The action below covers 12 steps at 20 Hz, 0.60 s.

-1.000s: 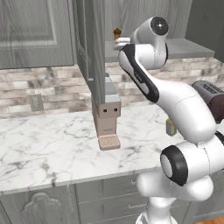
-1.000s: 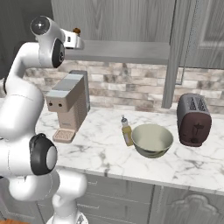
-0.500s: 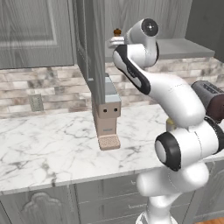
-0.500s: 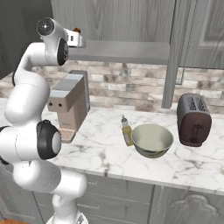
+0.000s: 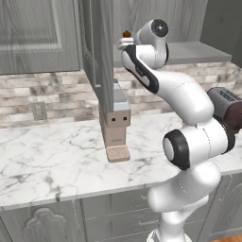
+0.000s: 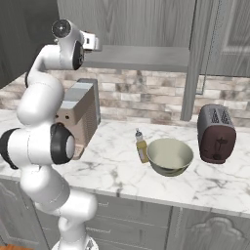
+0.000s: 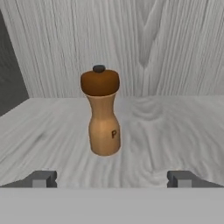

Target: Retrieve the bottle and the shaker from the cabinet and place them next to the mixing bowl on the counter. Then add garlic from the fridge to the mixing bowl.

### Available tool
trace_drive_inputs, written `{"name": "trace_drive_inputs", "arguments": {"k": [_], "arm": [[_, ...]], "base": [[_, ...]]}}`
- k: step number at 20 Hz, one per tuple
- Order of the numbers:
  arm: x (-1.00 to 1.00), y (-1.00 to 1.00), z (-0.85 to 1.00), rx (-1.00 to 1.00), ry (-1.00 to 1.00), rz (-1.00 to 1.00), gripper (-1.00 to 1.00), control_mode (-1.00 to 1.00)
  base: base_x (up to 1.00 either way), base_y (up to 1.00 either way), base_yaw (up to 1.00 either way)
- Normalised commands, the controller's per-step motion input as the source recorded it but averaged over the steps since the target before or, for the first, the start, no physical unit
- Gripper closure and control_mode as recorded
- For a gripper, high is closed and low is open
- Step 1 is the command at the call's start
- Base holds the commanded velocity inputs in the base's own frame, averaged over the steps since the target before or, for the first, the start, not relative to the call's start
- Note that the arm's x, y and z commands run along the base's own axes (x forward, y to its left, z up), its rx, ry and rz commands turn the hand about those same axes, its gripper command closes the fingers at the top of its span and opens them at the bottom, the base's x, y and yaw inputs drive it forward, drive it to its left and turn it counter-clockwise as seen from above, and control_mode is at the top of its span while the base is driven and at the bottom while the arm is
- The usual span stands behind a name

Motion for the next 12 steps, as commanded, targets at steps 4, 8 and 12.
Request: {"name": "trace_drive_inputs", "arguments": {"k": [4, 8, 12], "arm": [[0.38, 0.00, 0.00, 0.00, 0.03, 0.00, -1.00, -1.00], [0.37, 0.00, -0.05, 0.00, 0.02, 0.00, -1.00, -1.00], [0.35, 0.00, -0.04, 0.00, 0.01, 0.00, -1.00, -1.00]], "base": [[0.00, 0.00, 0.00], [0.00, 0.00, 0.00], [0.00, 0.00, 0.00]]}}
